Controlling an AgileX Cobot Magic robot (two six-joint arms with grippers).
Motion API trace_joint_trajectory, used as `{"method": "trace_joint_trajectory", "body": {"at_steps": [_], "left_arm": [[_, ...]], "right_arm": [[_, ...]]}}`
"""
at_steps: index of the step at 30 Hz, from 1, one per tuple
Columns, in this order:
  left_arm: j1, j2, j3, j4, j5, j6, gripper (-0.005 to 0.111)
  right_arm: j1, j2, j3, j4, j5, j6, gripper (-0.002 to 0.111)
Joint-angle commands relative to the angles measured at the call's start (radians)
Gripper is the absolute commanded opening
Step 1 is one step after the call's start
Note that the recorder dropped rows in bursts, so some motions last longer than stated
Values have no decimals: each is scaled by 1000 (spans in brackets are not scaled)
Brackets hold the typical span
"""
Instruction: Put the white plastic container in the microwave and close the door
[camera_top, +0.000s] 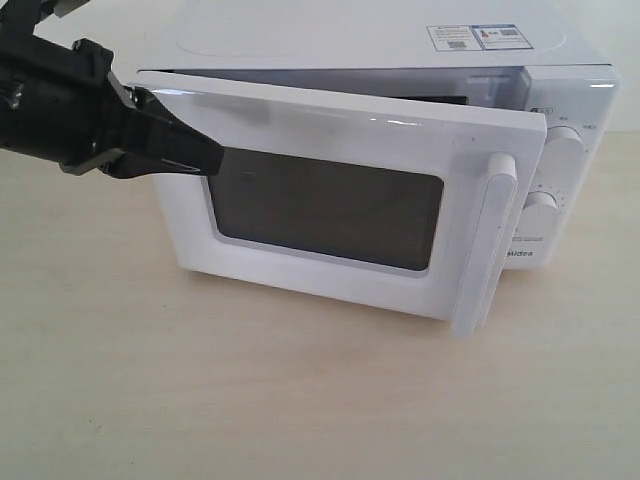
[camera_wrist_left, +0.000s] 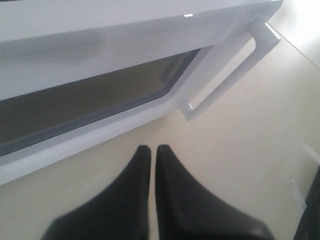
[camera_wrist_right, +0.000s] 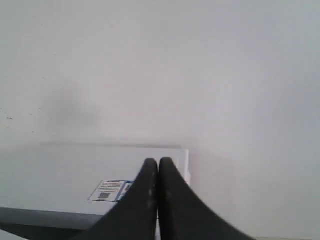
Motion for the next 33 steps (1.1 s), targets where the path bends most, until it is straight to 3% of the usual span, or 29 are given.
{"method": "trace_joint_trajectory", "body": {"at_steps": [1, 4, 6, 7, 11, 17, 23, 33], "left_arm": [[-8, 0, 4, -12, -6, 5, 4], [-8, 0, 4, -12, -6, 5, 4], [-8, 0, 4, -12, -6, 5, 4], [-8, 0, 4, -12, -6, 5, 4], [-8, 0, 4, -12, -6, 5, 4], [-8, 0, 4, -12, -6, 5, 4], [-8, 0, 4, -12, -6, 5, 4], [-8, 0, 4, -12, -8, 5, 4]], "right_arm": [[-4, 2, -3, -8, 34, -55, 0], [-4, 2, 2, 23, 63, -149, 0], [-4, 2, 4, 132, 131, -331, 0], [-4, 2, 4, 240, 179, -502, 0], [-4, 2, 4, 560, 243, -818, 0], [-4, 0, 4, 807, 253, -848, 0], [2, 0, 4, 810, 253, -917, 0], [157, 0, 4, 1176, 328, -1275, 0]]}}
